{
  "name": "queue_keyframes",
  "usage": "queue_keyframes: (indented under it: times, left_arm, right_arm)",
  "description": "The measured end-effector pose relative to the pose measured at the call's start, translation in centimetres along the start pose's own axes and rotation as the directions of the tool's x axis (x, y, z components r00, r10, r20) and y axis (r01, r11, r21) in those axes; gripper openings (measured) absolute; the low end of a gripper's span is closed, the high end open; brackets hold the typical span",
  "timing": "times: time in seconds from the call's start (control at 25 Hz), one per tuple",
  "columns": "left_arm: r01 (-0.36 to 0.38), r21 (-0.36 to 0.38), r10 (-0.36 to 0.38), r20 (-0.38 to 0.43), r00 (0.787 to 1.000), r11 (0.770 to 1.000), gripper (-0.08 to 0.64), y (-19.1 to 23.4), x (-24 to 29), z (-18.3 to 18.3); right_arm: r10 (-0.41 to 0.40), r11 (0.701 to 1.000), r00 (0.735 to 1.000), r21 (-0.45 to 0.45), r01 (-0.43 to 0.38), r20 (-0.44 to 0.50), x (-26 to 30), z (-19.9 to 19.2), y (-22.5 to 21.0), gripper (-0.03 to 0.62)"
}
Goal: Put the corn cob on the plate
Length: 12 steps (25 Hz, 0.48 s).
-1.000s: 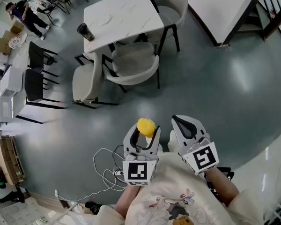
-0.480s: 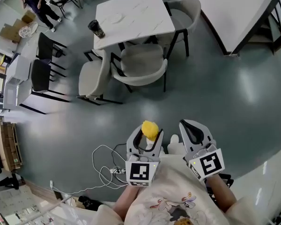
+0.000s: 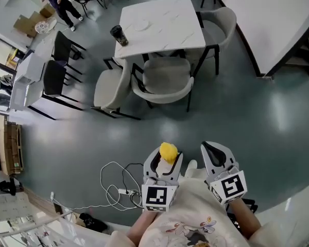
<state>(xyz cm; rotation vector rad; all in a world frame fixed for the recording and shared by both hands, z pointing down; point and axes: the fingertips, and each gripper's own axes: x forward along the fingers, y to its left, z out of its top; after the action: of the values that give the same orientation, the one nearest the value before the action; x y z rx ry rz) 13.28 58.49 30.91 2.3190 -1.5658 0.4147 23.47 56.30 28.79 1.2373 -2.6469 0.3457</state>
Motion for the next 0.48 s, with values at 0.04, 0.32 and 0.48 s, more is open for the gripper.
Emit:
queue_keyframes:
  times: [0.04, 0.32, 0.48]
  left_arm:
    - [-0.003, -0.001, 0.003, 0.003, 1.0, 1.0, 0.258, 0.3, 0.4, 0.3]
    - [-0.012, -0.017, 0.013, 0.034, 0.999, 1.0, 0.258, 8.4, 5.8, 2.0]
    - [-0.001, -0.007, 0.002, 0.043, 0.999, 1.0, 0.258, 14.2, 9.1, 4.8]
  right_arm:
    - [-0.004, 1.0, 1.0, 0.007, 0.004, -0.001, 0.6, 0.1, -0.4, 0.002]
    - [-0.012, 0.999, 1.0, -0.039, 0.013, 0.014, 9.5, 1.9, -1.5, 0.002]
    - [-0.023, 0.999, 1.0, -0.033, 0.024, 0.009, 16.0, 4.6, -2.2, 0.002]
